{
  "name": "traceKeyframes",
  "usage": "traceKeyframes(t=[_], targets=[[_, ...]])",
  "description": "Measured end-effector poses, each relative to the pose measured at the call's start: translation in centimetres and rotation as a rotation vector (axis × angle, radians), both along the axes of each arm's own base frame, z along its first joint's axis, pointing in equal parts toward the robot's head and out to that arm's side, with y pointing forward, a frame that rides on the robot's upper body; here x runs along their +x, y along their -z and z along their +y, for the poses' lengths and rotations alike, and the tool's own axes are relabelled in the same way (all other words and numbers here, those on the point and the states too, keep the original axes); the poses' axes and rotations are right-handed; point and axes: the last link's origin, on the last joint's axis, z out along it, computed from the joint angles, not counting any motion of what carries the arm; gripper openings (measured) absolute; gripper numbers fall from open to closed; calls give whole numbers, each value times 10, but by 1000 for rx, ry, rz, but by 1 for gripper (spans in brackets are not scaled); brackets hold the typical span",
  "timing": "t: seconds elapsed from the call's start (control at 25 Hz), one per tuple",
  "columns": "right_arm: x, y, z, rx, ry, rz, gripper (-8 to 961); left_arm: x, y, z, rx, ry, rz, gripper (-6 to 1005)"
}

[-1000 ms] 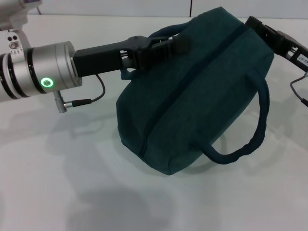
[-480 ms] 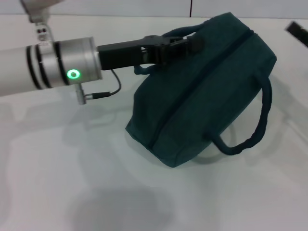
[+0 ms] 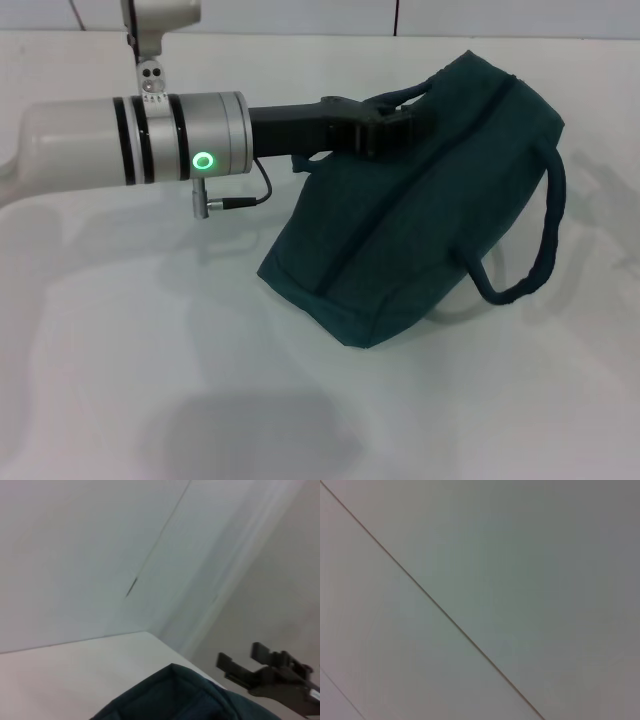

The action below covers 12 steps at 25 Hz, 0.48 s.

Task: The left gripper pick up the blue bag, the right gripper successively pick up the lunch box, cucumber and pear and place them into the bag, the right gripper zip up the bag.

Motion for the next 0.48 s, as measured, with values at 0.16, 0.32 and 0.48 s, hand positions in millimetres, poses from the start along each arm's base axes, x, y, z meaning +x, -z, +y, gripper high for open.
traceKeyframes(t=[0.16,0.32,0.48], targets=[[0,1,-2,-6,-7,-1,733,-1,-5,3,37,-26,-43,68],[-2,0,-4,-10,-26,2,733,1,-20,-1,101,17,-136,188],[-7,2,-7,-21,-73,-14,734,5,-35,-4,149,64,-225,341]])
